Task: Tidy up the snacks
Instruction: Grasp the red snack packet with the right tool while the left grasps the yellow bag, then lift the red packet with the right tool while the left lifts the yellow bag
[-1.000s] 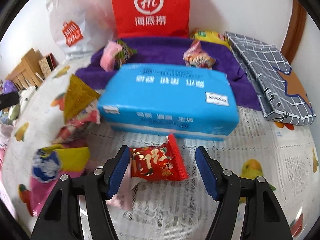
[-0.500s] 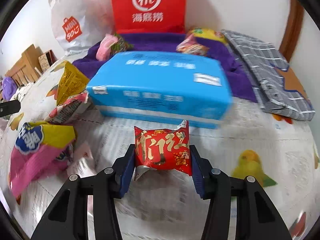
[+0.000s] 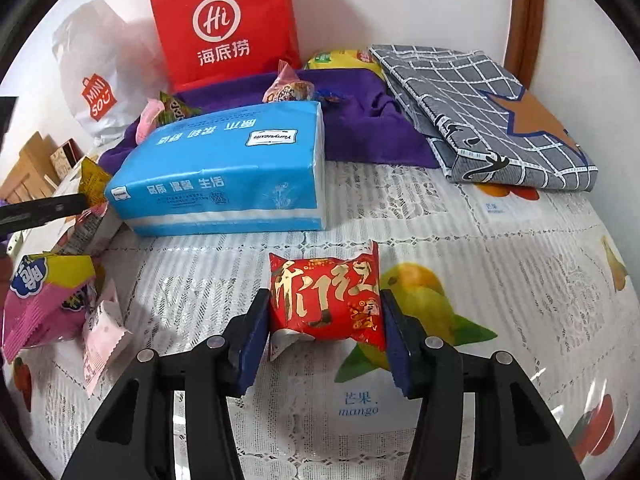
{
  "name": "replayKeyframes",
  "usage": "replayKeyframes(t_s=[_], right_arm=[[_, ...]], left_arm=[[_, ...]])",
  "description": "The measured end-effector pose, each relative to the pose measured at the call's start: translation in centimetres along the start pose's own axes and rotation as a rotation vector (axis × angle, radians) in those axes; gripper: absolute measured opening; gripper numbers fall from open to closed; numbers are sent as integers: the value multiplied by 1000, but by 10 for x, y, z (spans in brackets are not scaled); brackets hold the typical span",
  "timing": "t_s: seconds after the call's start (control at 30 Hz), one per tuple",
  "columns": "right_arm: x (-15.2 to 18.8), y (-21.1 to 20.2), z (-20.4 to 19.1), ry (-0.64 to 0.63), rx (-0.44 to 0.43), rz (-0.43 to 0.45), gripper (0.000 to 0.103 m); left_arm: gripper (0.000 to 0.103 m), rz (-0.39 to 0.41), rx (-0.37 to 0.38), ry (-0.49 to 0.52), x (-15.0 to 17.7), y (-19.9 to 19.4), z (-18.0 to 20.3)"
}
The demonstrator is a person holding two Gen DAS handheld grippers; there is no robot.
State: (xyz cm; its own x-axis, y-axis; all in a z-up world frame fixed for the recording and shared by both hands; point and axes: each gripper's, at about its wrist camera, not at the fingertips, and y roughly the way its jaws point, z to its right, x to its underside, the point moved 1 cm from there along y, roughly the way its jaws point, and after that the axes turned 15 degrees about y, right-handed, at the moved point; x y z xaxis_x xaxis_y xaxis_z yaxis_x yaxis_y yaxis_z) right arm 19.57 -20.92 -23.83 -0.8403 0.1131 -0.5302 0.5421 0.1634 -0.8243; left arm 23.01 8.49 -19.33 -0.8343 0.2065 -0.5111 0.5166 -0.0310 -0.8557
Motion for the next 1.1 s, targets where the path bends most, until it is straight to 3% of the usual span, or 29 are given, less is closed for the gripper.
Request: replayKeyframes(t_s=[0.03, 0.07, 0.2, 0.33, 0.5, 0.67, 0.8, 0.87, 0.97, 1.1], right_arm=[[0, 0, -1, -2, 1, 0, 53], [0, 0, -1, -4, 2, -1, 53], [0, 0, -2, -1, -3, -1, 53], [-1, 0, 0, 6, -8, -1, 53], [-3, -1, 6, 38, -43, -3, 53], [-4, -3, 10, 68, -61, -1, 53], [-3, -2, 3, 42, -25, 1, 53], [-3, -1, 3, 35, -18, 0, 53], [-3, -1, 4, 37, -23, 0, 54], [-2, 1, 4, 33, -15, 2, 54]], left_arm=[[56, 0, -1, 9, -1, 5, 2], [49, -6, -16, 11, -1, 8, 2], [43, 16, 5, -14, 2, 3, -4], [43, 24, 54, -75, 12, -16, -15], [43, -4, 3, -78, 40, -49, -16], [45, -58, -9, -94, 74, -45, -18], [61, 15, -3, -91, 78, -40, -19], [61, 48, -2, -84, 76, -36, -18], [47, 64, -10, -111, 75, -27, -21], [45, 103, 14, -162, 78, -24, -27]])
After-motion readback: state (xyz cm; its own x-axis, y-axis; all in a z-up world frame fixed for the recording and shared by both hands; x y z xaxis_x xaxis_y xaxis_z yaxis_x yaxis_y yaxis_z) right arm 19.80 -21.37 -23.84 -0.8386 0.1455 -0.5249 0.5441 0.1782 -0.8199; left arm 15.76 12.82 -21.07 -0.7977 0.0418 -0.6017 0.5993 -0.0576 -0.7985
